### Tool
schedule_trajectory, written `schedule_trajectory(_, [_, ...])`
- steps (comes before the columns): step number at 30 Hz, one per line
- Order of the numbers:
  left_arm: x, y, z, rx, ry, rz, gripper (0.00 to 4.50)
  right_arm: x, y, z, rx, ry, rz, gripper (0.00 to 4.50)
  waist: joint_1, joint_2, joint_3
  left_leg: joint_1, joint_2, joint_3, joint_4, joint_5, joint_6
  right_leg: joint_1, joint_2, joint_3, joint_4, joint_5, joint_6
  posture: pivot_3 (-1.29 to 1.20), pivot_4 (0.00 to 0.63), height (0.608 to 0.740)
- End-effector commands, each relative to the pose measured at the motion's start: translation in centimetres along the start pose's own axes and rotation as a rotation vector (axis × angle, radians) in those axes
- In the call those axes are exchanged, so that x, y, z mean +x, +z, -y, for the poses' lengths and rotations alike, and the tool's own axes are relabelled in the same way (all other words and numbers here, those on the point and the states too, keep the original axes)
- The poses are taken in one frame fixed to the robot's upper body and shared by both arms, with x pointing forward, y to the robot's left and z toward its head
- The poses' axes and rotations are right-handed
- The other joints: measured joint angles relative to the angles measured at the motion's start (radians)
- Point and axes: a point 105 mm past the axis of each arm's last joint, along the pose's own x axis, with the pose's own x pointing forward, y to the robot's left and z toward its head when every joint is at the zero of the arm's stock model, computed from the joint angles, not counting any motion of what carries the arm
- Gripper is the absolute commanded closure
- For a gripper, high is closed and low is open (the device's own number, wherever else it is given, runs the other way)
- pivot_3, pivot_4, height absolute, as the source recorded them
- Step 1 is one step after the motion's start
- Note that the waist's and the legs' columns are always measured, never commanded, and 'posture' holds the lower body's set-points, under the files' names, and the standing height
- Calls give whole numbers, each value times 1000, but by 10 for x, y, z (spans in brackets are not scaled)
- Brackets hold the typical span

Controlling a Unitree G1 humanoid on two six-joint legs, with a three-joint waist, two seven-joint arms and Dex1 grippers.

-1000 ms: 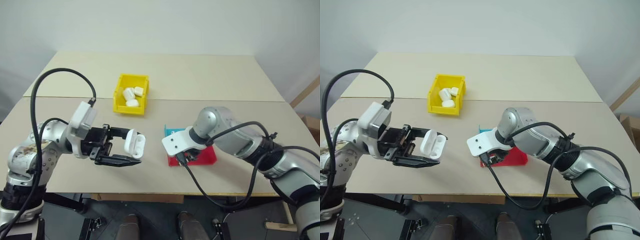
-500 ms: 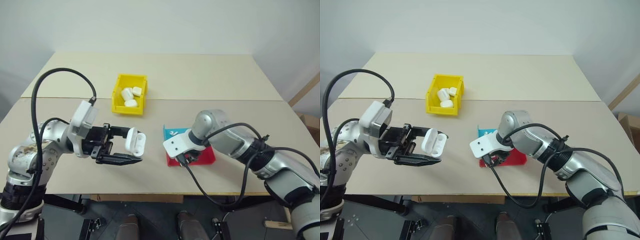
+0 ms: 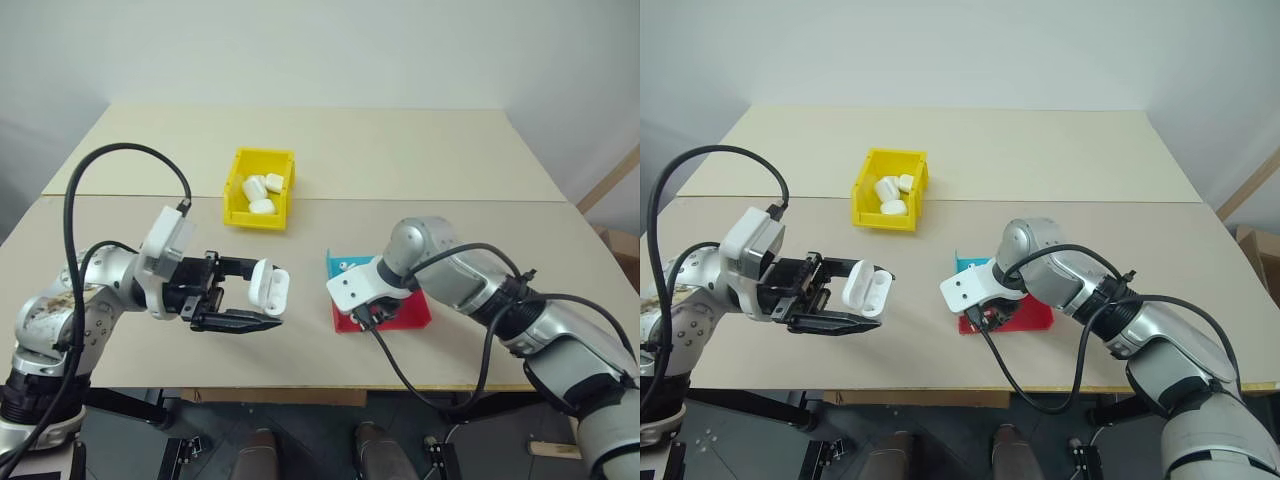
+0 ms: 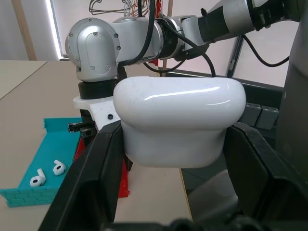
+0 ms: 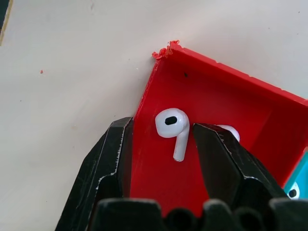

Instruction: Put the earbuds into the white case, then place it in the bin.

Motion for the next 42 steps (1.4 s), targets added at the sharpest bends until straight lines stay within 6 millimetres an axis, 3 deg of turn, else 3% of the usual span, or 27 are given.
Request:
schedule_trajectory(1, [-2, 9, 3, 57, -3, -2, 1715, -5, 4, 2, -11, -14, 21, 2158, 0, 0, 0, 0, 0, 0, 0, 0, 0, 0, 0, 0, 0, 0, 0, 0, 150, 740])
schedule_trajectory(4, [-2, 9, 3, 57, -2, -3, 1715, -5, 4, 1, -12, -8, 23, 2717, 0, 0, 0, 0, 0, 0, 0, 0, 0, 0, 0, 0, 0, 0, 0, 0, 150, 740])
schedule_trajectory(7, [-2, 8, 3, 57, 0, -4, 1715, -5, 4, 0, -16, -1, 27, 3711, 0, 0, 0, 0, 0, 0, 0, 0, 0, 0, 0, 0, 0, 0, 0, 0, 150, 740])
schedule_trajectory(8, [-2, 8, 3, 57, 1, -5, 1715, -4, 4, -1, -16, 0, 28, 3857, 0, 0, 0, 0, 0, 0, 0, 0, 0, 0, 0, 0, 0, 0, 0, 0, 150, 740])
schedule_trajectory(17, [-2, 8, 3, 59, 3, -5, 1715, -8, 4, 0, -3, -10, 42, 3860, 0, 0, 0, 0, 0, 0, 0, 0, 0, 0, 0, 0, 0, 0, 0, 0, 150, 740])
schedule_trajectory(22, [-1, 9, 1, 60, 0, -2, 1715, -33, 15, 0, 120, -64, 198, 3860, 1, 0, 0, 0, 0, 0, 0, 0, 0, 0, 0, 0, 0, 0, 0, 0, 150, 740])
schedule_trajectory(29, [-4, 10, -2, 49, -7, 23, 1715, -85, 21, -14, 418, -206, 628, 3860, 7, 0, 0, 0, -1, -1, 0, 0, 0, 1, -1, -1, -1, 0, 0, 0, 150, 740])
schedule_trajectory(33, [-3, 5, -10, 21, -25, 46, 1715, -128, 17, 2, 555, -609, 1025, 3860, 4, -1, -2, 1, 1, -2, 0, 0, 0, 2, 1, -1, 0, 0, 0, 0, 150, 740])
schedule_trajectory(37, [8, 2, -21, 18, -39, 58, 1715, -157, 28, 1, 581, -745, 1227, 3860, 2, -1, -1, 0, 0, -2, -1, 1, -1, 0, 1, 0, 3, 0, 0, 0, 150, 740])
schedule_trajectory(42, [22, 2, -35, 14, -54, 60, 1715, -167, 50, -11, 565, -742, 1344, 3860, 2, 0, -1, 0, 0, -2, -1, 1, -1, 0, 1, -1, 3, 0, 0, 0, 150, 740])
